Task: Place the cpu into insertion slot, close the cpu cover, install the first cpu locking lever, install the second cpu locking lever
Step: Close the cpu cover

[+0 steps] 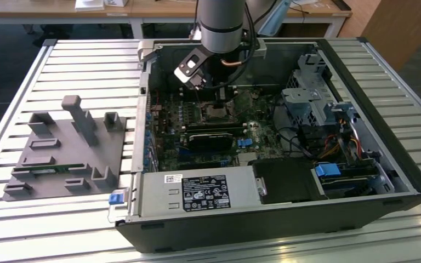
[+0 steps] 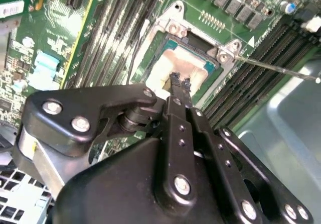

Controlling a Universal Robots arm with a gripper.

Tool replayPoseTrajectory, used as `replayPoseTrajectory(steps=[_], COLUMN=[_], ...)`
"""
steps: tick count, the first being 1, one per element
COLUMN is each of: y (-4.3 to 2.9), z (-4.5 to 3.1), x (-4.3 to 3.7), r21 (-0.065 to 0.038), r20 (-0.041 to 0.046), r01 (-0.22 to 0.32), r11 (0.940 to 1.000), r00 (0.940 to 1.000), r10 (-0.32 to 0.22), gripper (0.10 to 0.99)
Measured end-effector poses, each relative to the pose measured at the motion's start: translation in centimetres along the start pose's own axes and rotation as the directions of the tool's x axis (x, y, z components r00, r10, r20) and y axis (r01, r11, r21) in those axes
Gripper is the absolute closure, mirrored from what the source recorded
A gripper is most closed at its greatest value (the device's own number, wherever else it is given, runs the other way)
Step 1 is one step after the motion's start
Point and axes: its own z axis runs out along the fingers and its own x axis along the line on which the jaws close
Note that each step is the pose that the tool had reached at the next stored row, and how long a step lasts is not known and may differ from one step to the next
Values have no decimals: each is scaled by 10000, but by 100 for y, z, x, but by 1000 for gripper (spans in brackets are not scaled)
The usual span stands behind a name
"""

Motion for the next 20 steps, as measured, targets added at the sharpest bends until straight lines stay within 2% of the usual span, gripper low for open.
replayPoseTrajectory(steps=[7,20], y=[2,10], z=[-25,-208], x=[2,7], r21=[12,11], r20=[-10,-10], r01=[-1,-2], r11=[10000,10000], r00=[10000,10000], r10=[1,2], gripper=[980,980])
